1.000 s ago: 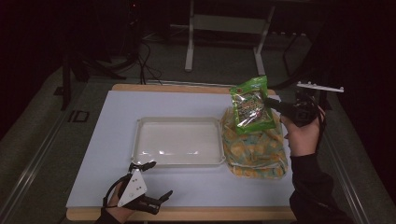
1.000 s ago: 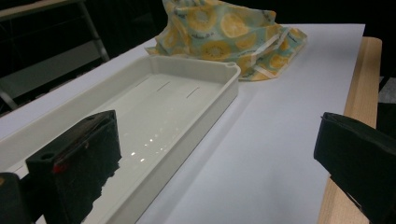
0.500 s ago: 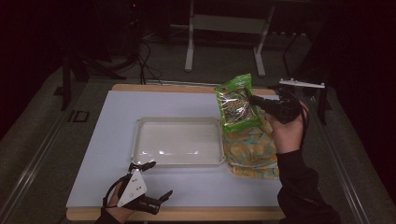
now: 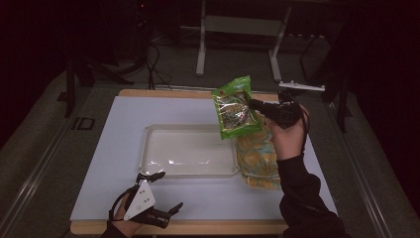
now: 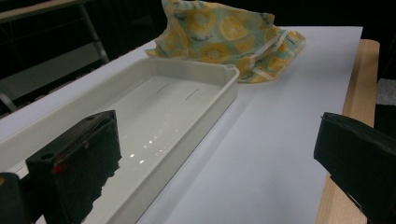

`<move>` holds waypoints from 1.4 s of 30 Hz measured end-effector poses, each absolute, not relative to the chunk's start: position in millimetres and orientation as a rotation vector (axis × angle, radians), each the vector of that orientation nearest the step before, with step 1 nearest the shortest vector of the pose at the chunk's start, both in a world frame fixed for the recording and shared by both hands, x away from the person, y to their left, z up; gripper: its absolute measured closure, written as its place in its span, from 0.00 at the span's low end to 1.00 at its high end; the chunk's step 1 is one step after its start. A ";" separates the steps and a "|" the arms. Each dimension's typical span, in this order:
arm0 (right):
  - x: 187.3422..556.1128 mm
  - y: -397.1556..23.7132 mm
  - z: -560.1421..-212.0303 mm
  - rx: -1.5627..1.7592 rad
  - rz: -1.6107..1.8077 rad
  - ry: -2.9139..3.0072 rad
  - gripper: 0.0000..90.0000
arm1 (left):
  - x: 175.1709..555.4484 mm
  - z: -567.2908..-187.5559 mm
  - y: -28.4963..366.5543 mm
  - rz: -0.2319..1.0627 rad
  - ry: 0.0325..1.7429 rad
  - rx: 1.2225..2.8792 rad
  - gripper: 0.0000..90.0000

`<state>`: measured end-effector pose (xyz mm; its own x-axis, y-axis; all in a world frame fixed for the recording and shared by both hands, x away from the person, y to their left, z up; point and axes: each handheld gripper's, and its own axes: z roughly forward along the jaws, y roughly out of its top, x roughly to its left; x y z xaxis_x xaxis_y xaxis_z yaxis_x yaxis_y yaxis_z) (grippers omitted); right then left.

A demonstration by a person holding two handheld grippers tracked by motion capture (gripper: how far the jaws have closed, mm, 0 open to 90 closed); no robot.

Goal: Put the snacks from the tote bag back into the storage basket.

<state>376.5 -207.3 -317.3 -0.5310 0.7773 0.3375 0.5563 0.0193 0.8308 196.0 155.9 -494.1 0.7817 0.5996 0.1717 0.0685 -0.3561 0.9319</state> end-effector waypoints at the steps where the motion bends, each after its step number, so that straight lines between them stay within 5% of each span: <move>1: 376.3 -204.5 -317.9 1.389 1.531 2.079 0.99 | 195.9 -494.1 155.9 0.603 0.509 1.874 0.01; 42: 372.5 -162.3 -397.9 1.571 1.708 2.042 0.99 | 195.1 -493.4 154.9 0.601 0.485 1.874 0.01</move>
<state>372.5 -162.3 -397.9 -0.4825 0.6989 0.5279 0.6432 -0.1263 0.7552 195.1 154.9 -493.4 0.7911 0.5846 0.1801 0.0524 -0.3581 0.9322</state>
